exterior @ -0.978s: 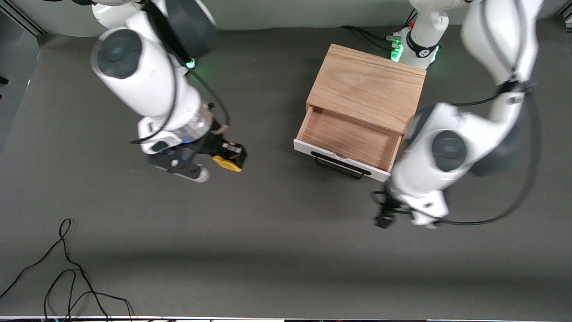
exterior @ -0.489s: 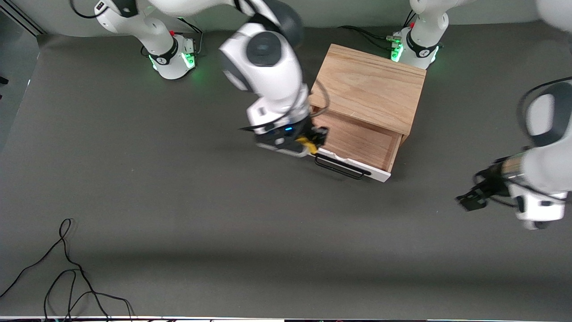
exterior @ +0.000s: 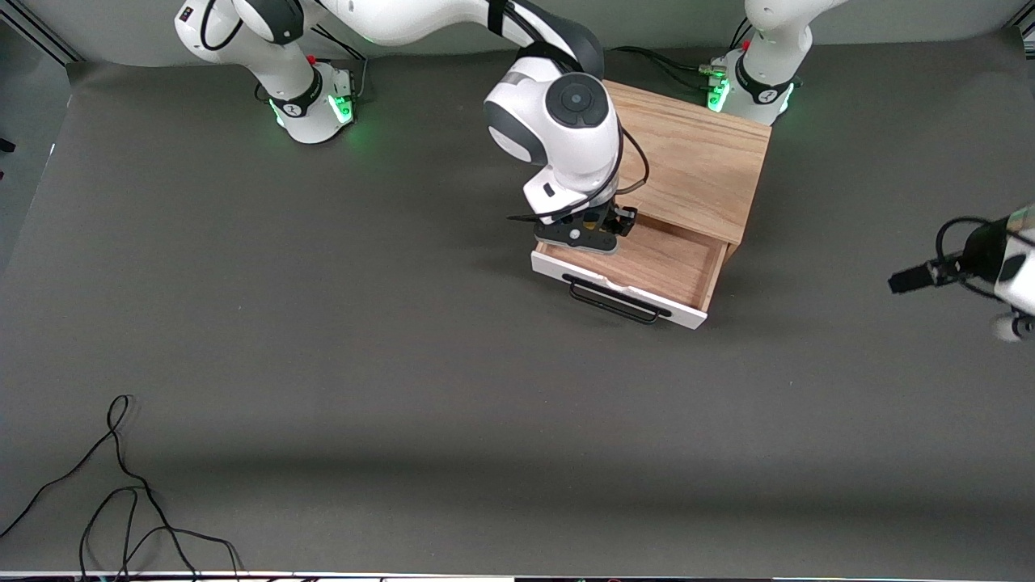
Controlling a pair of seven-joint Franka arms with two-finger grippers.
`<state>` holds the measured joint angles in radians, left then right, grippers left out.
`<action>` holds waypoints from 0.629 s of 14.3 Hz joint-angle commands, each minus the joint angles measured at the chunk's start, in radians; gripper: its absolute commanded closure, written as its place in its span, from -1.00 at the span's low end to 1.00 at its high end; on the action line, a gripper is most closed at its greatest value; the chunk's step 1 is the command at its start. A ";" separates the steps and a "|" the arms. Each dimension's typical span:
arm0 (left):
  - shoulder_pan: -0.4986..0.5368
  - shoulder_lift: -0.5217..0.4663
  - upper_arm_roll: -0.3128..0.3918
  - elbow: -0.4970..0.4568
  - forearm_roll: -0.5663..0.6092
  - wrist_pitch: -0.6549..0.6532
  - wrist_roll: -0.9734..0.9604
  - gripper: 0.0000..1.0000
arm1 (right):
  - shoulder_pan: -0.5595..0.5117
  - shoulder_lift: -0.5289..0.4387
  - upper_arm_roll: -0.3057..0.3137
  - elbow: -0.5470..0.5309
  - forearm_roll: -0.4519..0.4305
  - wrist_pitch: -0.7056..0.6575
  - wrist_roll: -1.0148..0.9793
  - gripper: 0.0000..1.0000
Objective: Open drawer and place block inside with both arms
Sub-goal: 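Carry the cube over the open drawer with the right gripper while left withdraws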
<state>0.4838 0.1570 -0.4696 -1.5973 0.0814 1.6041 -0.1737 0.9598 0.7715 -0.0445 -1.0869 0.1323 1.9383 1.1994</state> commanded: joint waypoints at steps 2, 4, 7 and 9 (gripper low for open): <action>0.018 -0.122 0.008 -0.122 -0.020 0.045 0.189 -0.99 | 0.014 0.051 -0.008 0.024 -0.019 -0.002 0.066 0.96; 0.016 -0.154 0.008 -0.159 -0.020 0.100 0.221 -0.99 | 0.014 0.064 -0.008 0.022 -0.019 -0.001 0.068 0.87; 0.009 -0.218 0.005 -0.236 -0.040 0.146 0.252 -0.99 | 0.022 0.092 -0.009 0.025 -0.022 0.030 0.069 0.80; 0.006 -0.221 0.000 -0.224 -0.052 0.135 0.255 -0.99 | 0.025 0.100 -0.009 0.025 -0.022 0.054 0.071 0.72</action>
<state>0.4904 -0.0078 -0.4732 -1.7764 0.0543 1.7216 0.0492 0.9666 0.8551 -0.0445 -1.0865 0.1292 1.9702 1.2333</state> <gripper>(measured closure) 0.000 0.449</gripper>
